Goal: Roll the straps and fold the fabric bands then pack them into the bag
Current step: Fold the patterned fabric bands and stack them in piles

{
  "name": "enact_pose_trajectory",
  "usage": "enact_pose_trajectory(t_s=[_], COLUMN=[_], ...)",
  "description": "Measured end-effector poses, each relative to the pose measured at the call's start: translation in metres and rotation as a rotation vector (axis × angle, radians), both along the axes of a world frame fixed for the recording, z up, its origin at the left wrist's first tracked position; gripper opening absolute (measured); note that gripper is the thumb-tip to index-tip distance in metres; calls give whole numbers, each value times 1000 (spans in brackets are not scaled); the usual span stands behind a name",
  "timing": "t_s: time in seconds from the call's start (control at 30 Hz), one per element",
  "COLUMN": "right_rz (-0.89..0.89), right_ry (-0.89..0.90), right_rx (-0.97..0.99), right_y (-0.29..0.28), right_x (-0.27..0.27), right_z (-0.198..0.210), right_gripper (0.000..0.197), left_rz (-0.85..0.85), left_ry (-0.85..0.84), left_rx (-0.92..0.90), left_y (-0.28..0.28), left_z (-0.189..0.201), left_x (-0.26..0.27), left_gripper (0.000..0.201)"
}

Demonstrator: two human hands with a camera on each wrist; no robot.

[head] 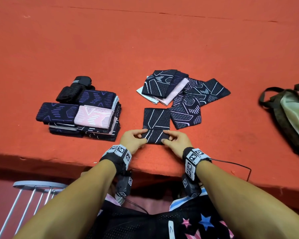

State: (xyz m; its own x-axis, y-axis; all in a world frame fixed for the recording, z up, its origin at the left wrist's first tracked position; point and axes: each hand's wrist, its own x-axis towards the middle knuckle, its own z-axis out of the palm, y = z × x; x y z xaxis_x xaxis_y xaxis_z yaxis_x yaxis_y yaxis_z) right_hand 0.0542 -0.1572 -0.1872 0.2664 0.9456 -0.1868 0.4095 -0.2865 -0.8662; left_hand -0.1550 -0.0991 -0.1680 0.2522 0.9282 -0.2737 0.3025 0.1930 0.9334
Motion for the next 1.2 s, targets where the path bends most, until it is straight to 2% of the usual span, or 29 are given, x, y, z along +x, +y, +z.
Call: enact_pose_trajectory(t_s=[0.07, 0.23, 0.33, 0.43, 0.5, 0.57, 0.63, 0.77, 0.93, 1.07, 1.2], right_rz=[15, 44, 96, 83, 24, -13, -16, -10, -18, -34, -48], right_ry=[-48, -46, -136, -159, -67, 13, 41, 106, 20, -19, -88], right_rx=[-24, 4, -1, 37, 59, 82, 102, 53, 84, 79, 68], right_y=[0, -2, -4, -1, 0, 0, -2, -5, -4, -1, -1], right_x=[0, -2, -2, -2, -5, -7, -7, -6, -6, -7, -5], right_z=[4, 3, 3, 4, 5, 6, 9, 9, 8, 7, 9], right_gripper=[52, 57, 58, 39, 19, 8, 8, 32, 10, 27, 17], left_rz=[-18, -38, -27, 22, 69, 106, 133, 143, 118, 54, 58], left_ry=[14, 123, 109, 48, 19, -6, -33, -25, -48, -80, 38], left_rx=[-1, 68, 119, 129, 108, 105, 105, 32, 67, 53, 112], left_y=[0, -3, -6, -5, -4, -4, -4, -4, -8, -6, -4], left_z=[1, 3, 0, -3, -2, -3, -5, -7, -2, -4, -9], left_x=[-1, -1, 2, 3, 5, 5, 4, 0, -1, -2, 1], left_gripper=[54, 63, 59, 36, 17, 9, 9, 20, 17, 14, 5])
